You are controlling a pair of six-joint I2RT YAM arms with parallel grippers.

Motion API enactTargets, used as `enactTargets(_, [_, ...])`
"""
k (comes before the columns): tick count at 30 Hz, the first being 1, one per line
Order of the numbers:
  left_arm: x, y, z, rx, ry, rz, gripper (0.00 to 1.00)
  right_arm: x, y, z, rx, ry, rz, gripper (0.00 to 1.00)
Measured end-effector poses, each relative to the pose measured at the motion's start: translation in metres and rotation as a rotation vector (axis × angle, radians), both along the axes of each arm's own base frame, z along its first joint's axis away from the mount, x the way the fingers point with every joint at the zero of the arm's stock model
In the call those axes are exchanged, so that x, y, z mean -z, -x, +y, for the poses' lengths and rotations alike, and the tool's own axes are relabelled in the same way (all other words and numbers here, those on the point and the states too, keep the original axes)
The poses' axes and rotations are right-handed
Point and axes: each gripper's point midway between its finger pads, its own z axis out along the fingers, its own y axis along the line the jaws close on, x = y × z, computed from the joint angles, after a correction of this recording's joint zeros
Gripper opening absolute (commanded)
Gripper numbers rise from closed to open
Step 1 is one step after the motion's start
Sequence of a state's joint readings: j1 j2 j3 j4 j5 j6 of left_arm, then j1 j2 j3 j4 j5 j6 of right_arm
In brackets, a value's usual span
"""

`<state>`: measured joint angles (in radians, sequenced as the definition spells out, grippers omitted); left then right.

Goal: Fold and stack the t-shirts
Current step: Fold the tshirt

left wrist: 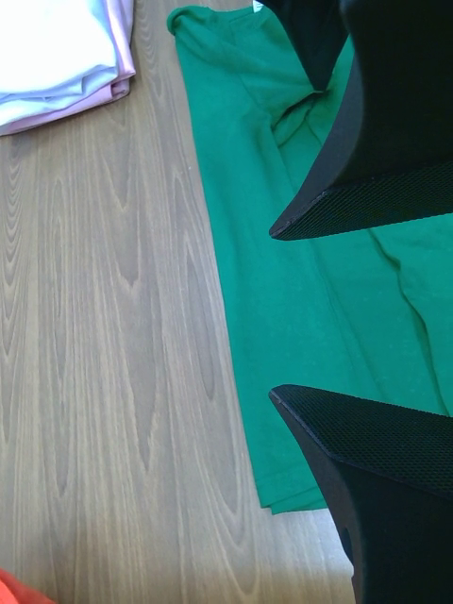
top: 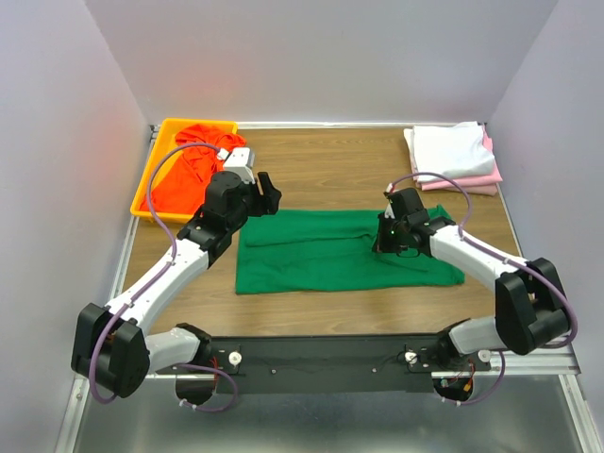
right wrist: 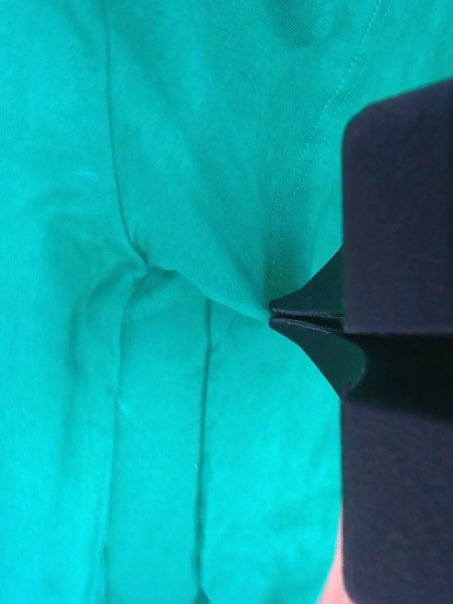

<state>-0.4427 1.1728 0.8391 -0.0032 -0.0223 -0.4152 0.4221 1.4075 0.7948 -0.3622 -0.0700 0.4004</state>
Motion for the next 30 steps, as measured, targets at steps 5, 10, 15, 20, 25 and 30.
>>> enactTargets(5, [0.001,-0.001,0.001,-0.006,-0.002,0.001,0.71,-0.005,0.001,0.004,-0.012,-0.026,-0.005,0.27])
enactTargets(10, [0.012,-0.004,0.001,-0.018,-0.015,0.027,0.7,-0.008,0.002,0.001,0.014,-0.022,-0.006,0.57])
enactTargets(15, [0.033,-0.008,-0.002,-0.018,-0.032,0.08,0.7,-0.012,0.0,-0.018,0.086,0.044,-0.029,0.63])
enactTargets(20, [0.057,-0.011,-0.019,0.011,-0.035,0.116,0.7,-0.007,-0.008,-0.054,0.215,0.097,-0.013,0.63])
enactTargets(25, [0.087,-0.012,-0.046,0.076,-0.035,0.164,0.7,0.006,-0.009,-0.069,0.263,0.143,0.021,0.63])
enactTargets(30, [0.107,-0.007,-0.064,0.125,-0.018,0.195,0.7,0.021,-0.008,-0.069,0.263,0.162,0.062,0.63])
